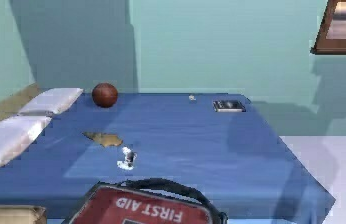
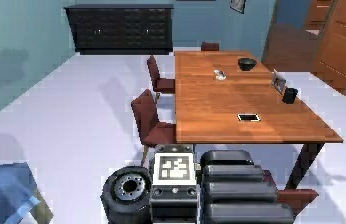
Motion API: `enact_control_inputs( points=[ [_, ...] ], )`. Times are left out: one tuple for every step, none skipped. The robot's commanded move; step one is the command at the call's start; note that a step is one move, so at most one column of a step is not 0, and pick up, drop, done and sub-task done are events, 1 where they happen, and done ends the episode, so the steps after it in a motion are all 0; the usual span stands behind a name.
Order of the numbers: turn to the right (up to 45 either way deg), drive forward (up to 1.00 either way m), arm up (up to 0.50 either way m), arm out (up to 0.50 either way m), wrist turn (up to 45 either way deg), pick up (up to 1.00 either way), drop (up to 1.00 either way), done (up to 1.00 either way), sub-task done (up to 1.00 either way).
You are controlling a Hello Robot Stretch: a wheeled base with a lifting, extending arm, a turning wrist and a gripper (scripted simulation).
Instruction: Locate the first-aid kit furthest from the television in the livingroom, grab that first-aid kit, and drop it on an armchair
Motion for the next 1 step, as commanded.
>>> enact_control_inputs(
  points=[
    [18.0,0.0,0.0,0.0,0.0,0.0,0.0,0.0,0.0]
  ],
)
